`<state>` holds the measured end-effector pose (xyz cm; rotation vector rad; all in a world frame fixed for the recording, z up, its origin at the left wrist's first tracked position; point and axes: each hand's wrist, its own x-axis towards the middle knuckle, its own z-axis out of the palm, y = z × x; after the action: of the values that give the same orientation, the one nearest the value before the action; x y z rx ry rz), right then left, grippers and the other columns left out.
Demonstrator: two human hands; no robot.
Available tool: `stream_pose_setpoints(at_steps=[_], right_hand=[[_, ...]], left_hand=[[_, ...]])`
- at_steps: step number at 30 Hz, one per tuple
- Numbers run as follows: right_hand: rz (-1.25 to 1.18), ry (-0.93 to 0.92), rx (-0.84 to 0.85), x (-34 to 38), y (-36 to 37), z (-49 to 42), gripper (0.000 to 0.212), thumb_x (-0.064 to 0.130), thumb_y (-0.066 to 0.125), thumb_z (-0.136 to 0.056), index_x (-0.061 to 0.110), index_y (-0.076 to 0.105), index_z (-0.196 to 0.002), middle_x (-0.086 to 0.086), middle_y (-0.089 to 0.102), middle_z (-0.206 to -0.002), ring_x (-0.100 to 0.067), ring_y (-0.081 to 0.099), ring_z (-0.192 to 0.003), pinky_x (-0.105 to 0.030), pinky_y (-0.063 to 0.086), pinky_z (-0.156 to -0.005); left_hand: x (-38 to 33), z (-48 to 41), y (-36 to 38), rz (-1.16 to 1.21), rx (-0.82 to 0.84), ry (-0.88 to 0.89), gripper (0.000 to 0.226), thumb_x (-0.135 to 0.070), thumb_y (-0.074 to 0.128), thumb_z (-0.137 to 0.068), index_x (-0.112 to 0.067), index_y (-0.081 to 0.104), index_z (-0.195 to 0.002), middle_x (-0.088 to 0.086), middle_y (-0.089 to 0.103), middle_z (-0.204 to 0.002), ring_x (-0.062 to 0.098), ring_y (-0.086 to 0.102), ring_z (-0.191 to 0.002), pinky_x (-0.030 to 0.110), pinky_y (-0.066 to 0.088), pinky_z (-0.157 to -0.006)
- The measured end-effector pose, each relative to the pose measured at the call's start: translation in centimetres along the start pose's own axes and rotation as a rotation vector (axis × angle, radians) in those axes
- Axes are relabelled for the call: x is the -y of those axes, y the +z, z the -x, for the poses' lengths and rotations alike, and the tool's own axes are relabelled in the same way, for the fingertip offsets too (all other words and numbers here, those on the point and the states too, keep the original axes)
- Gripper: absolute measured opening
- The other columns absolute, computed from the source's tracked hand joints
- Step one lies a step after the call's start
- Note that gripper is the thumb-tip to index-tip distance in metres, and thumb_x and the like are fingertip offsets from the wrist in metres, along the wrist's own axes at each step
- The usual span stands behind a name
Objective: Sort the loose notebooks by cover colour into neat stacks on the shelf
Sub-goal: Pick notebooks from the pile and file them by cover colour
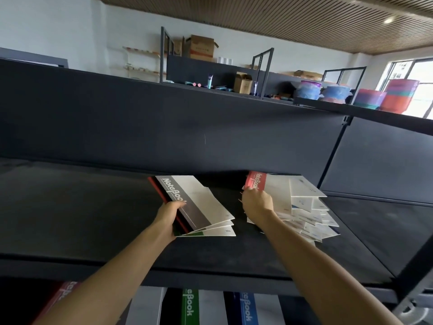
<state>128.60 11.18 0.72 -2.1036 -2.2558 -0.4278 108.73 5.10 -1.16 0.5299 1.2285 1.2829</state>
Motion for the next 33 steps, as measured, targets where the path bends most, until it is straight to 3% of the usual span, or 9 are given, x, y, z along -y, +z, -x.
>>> stream_pose_setpoints(at_steps=[5,7,9,12,15,19,22,30,33], right_hand=[[-0.056,-0.182,-0.101,3.6,-2.4,2.3,0.033,0.002,0.042,-0.093,0.0,0.045,-0.126,-0.016,0.064,-0.115,-0.033,0.063,-0.103,-0.036,0.05,-0.08],[-0.027,-0.373,-0.255,5.5,-2.5,4.4,0.032,0.01,0.07,-0.075,0.003,0.06,-0.104,-0.01,0.071,-0.083,-0.026,0.07,-0.07,-0.026,0.05,-0.056],[-0.064,-0.506,-0.248,6.0,-2.2,5.8,0.036,0.021,0.088,-0.042,0.012,0.066,-0.068,0.0,0.059,-0.046,-0.015,0.054,-0.032,-0.015,0.032,-0.032],[-0.128,-0.683,-0.189,4.8,-1.4,6.4,0.019,0.024,0.07,-0.08,0.006,0.067,-0.084,-0.009,0.068,-0.069,-0.026,0.063,-0.055,-0.023,0.039,-0.047],[-0.296,-0.502,-0.135,2.5,-1.0,5.1,0.03,0.027,0.038,-0.101,0.01,0.06,-0.111,-0.01,0.067,-0.1,-0.032,0.063,-0.086,-0.032,0.049,-0.072],[-0.421,-0.107,-0.234,-1.4,0.1,1.8,0.028,0.025,0.038,-0.098,0.012,0.06,-0.109,-0.007,0.064,-0.107,-0.028,0.061,-0.095,-0.032,0.047,-0.072],[-0.355,0.052,-0.098,-4.5,1.4,-0.5,0.033,0.025,0.037,-0.098,0.006,0.055,-0.118,-0.014,0.059,-0.117,-0.031,0.055,-0.105,-0.039,0.05,-0.082],[-0.285,0.22,0.106,-7.9,2.5,-3.6,0.052,0.048,0.042,-0.095,0.018,0.04,-0.138,-0.015,0.039,-0.14,-0.033,0.033,-0.132,-0.053,0.031,-0.104],[-0.27,0.222,0.124,-8.2,2.7,-4.4,0.054,0.056,0.045,-0.091,0.017,0.047,-0.129,-0.013,0.054,-0.123,-0.032,0.051,-0.115,-0.044,0.045,-0.094]], left_hand=[[0.0,0.0,1.1,0.023,0.055,0.047,0.036,-0.019,0.052,-0.096,-0.013,0.048,-0.131,0.007,0.062,-0.092,0.022,0.06,-0.078,0.033,0.046,-0.062],[0.1,0.1,1.9,0.082,0.079,0.065,0.035,-0.024,0.049,-0.098,-0.013,0.049,-0.13,0.007,0.063,-0.091,0.022,0.061,-0.079,0.036,0.047,-0.068],[0.3,0.0,2.2,0.093,0.108,0.071,0.039,-0.029,0.052,-0.096,-0.011,0.049,-0.13,0.008,0.064,-0.099,0.025,0.063,-0.088,0.038,0.048,-0.075],[0.7,-0.3,1.7,-0.014,0.125,0.063,0.036,-0.017,0.055,-0.093,-0.01,0.052,-0.128,0.009,0.065,-0.107,0.027,0.063,-0.095,0.039,0.05,-0.074],[0.9,-0.4,1.5,-0.076,0.109,0.044,0.03,-0.015,0.054,-0.094,-0.015,0.052,-0.124,0.005,0.064,-0.095,0.022,0.061,-0.081,0.035,0.047,-0.06],[0.9,-0.8,2.1,-0.092,0.099,0.046,0.036,-0.019,0.052,-0.096,-0.014,0.049,-0.131,0.01,0.063,-0.114,0.024,0.06,-0.089,0.035,0.046,-0.066],[1.0,-1.1,2.7,-0.077,0.089,0.058,0.036,-0.017,0.051,-0.096,-0.014,0.048,-0.131,0.006,0.063,-0.101,0.023,0.06,-0.086,0.034,0.046,-0.064],[1.5,-2.2,4.1,-0.055,0.08,0.047,0.037,-0.018,0.052,-0.095,-0.013,0.048,-0.132,0.005,0.062,-0.097,0.025,0.06,-0.087,0.038,0.047,-0.069],[1.5,-2.4,4.5,-0.053,0.071,0.048,0.036,-0.019,0.051,-0.096,-0.014,0.048,-0.131,0.004,0.062,-0.093,0.023,0.06,-0.082,0.036,0.046,-0.064]])
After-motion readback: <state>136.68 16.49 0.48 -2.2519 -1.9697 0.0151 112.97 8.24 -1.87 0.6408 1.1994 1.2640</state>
